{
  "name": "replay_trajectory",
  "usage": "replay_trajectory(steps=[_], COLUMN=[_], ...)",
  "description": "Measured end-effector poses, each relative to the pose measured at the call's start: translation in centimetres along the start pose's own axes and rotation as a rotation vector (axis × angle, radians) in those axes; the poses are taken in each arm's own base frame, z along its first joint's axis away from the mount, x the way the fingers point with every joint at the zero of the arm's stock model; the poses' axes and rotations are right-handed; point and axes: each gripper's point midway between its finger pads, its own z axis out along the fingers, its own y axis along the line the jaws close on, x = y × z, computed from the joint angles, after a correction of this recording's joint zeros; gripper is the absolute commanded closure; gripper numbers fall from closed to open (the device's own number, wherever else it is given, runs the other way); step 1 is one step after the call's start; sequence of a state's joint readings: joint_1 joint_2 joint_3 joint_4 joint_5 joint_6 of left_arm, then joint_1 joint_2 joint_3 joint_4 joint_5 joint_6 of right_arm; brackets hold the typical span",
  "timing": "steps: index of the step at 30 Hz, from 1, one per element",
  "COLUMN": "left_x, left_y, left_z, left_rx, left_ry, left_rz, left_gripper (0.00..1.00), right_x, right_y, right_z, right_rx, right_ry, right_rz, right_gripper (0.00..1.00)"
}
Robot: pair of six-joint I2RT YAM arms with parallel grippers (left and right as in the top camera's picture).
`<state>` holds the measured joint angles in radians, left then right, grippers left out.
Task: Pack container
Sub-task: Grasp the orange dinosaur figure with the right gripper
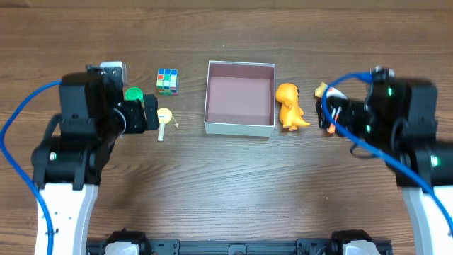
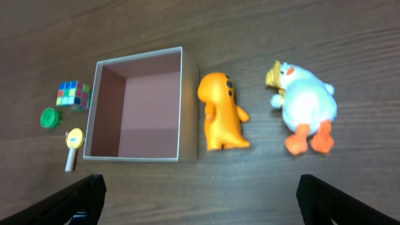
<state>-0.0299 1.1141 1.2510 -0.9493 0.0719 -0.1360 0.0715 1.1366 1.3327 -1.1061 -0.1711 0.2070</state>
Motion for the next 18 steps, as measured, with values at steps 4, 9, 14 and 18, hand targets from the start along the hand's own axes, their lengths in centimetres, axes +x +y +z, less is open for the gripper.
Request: replay_trajectory(steps=[4, 9, 14, 18], left_x=[0.5, 1.4, 1.9, 2.4], left_y=[0.2, 0.4, 0.6, 0.7], left_z=[1.7, 2.8, 4.1, 5.3], left_rx=[-0.009, -0.017, -0.023, -0.028], left_ry=[0.06, 0.116, 0.162, 0.201], left_rz=[-0.004, -0.008, -0.012, -0.015], left_gripper=[0.0, 0.0, 0.0, 0.0], right_x=[-1.8, 0.5, 3.5, 5.6], right_y=[-1.7, -5.3, -6.0, -5.6], right_z=[4.9, 12.5, 17.4, 20.2], right_rx=[0.062, 0.15, 0.168, 0.124], right_ry=[0.043, 0.249, 0.393, 0.482], right_rz=[0.007, 0.056, 0.053, 0.04], right_gripper=[0.0, 0.03, 0.07, 0.17])
